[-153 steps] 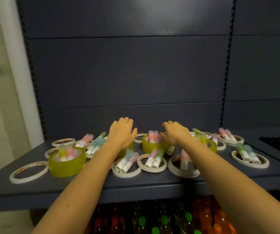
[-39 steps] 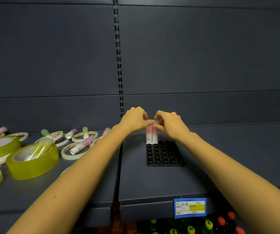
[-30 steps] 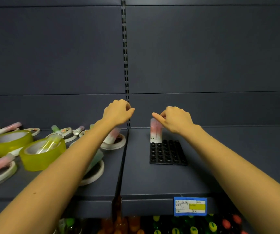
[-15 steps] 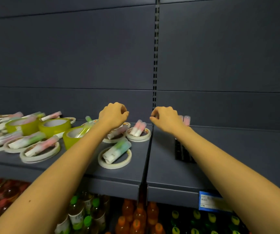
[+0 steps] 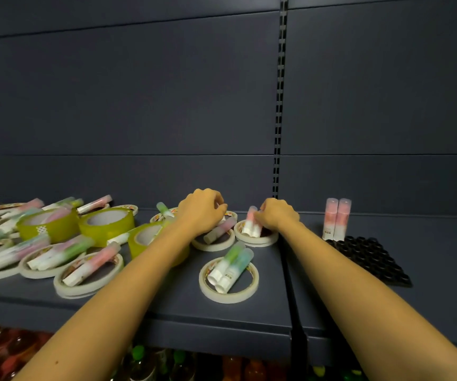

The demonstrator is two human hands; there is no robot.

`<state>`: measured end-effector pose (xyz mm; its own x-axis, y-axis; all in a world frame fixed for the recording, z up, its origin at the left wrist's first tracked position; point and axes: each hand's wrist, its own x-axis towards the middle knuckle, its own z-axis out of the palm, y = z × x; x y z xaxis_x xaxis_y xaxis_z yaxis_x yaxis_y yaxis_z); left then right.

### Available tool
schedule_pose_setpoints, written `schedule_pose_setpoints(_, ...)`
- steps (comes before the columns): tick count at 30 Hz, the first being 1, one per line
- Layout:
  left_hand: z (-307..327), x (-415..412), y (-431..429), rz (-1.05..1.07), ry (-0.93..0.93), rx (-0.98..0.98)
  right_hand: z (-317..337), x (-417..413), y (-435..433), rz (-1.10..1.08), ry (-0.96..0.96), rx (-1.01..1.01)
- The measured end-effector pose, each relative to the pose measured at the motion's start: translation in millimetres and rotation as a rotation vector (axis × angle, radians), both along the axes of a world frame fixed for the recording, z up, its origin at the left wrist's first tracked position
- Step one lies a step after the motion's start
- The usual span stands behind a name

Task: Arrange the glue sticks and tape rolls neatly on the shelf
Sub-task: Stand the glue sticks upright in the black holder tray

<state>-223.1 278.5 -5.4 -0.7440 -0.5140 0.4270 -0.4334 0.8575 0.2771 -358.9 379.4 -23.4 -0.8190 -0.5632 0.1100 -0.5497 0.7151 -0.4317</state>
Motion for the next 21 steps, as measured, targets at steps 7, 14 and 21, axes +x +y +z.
schedule_pose_setpoints(7, -1, -29, -4, -0.071, -0.020, -0.018, 20, -4, 8, -0.014, -0.074, -0.318)
schedule_pose_setpoints(14, -8, -72, 6, -0.092, -0.182, -0.035, 54, 10, 45, 0.004, 0.172, -0.521)
schedule_pose_setpoints(21, -13, -92, 11, -0.228, -0.196, 0.186, 62, 18, 70, -0.030, 0.247, -0.564)
